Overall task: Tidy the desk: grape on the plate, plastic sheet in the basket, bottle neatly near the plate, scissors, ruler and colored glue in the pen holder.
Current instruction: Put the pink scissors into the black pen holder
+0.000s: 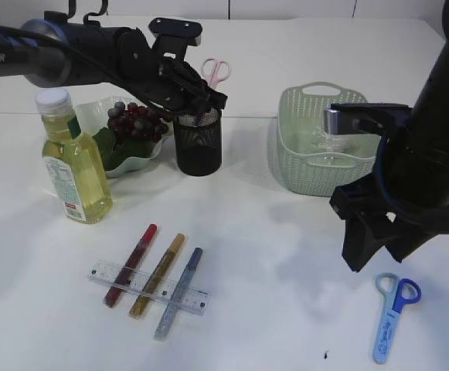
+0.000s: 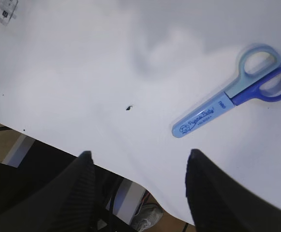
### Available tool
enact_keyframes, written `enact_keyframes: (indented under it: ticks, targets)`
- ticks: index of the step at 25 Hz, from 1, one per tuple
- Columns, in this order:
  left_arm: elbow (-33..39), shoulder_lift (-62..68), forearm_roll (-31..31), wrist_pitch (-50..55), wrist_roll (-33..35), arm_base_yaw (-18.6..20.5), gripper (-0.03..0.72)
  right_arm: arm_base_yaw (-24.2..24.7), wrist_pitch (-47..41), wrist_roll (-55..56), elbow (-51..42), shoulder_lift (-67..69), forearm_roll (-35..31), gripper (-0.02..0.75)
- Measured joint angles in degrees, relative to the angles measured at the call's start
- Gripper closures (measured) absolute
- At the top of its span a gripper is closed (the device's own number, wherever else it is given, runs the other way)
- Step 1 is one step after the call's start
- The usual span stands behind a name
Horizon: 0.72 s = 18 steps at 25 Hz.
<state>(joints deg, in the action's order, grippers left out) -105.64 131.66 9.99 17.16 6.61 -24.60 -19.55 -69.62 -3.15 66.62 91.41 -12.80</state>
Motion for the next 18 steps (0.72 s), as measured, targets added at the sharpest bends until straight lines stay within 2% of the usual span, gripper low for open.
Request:
enact_keyframes:
  ticks: [18]
  targets:
    - [0.0, 0.0, 0.0, 1.1, 0.0, 0.0, 0.492, 0.0, 0.0, 0.0, 0.0, 0.0, 0.0, 0.267]
